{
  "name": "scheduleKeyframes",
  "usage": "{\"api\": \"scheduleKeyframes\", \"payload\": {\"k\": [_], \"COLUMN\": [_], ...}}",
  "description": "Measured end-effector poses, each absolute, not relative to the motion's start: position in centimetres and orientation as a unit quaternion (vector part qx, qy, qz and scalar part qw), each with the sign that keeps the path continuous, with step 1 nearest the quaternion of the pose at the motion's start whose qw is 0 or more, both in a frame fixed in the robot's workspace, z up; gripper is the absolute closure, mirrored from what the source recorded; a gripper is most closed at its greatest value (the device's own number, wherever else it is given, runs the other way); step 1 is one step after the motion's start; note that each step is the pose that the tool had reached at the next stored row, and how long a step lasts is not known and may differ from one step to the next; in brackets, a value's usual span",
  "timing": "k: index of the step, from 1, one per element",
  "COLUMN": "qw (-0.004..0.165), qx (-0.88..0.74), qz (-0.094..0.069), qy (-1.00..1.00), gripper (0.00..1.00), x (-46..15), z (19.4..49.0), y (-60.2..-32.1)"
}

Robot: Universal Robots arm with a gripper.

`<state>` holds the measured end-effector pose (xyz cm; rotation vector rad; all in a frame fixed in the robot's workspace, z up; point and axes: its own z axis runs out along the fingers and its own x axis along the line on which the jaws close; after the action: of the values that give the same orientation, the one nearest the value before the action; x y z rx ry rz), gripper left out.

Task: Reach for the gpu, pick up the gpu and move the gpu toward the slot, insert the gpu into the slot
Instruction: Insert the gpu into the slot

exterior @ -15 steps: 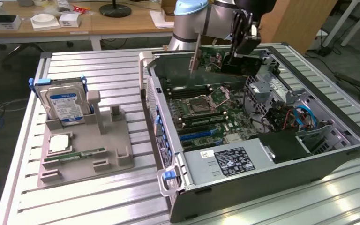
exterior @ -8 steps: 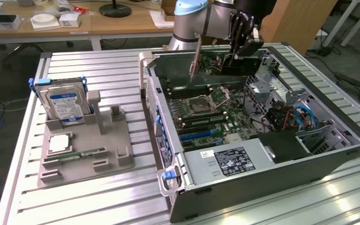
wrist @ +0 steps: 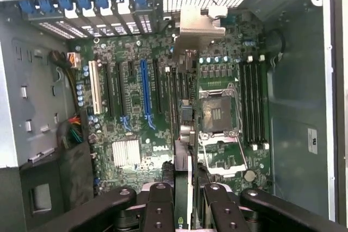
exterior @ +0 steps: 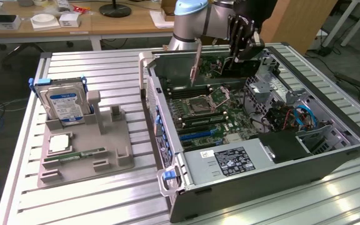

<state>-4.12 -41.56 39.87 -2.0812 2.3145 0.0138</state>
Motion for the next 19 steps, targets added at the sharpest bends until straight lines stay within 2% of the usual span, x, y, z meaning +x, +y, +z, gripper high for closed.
{"api": "scheduleKeyframes", "payload": {"k": [4, 11, 14, 19], "qw": [0.021, 0.022, 0.018, 0.018], "qx": [-0.672, -0.687, -0.721, -0.726], "qz": [-0.001, -0.002, 0.003, 0.003], "qy": [0.74, 0.726, 0.693, 0.688], "gripper": [0.74, 0.74, 0.74, 0.74], "x": [-4.3, -4.4, -4.4, -4.6], "z": [39.6, 38.7, 36.5, 35.6], "y": [-41.6, -42.0, -43.2, -43.4]}}
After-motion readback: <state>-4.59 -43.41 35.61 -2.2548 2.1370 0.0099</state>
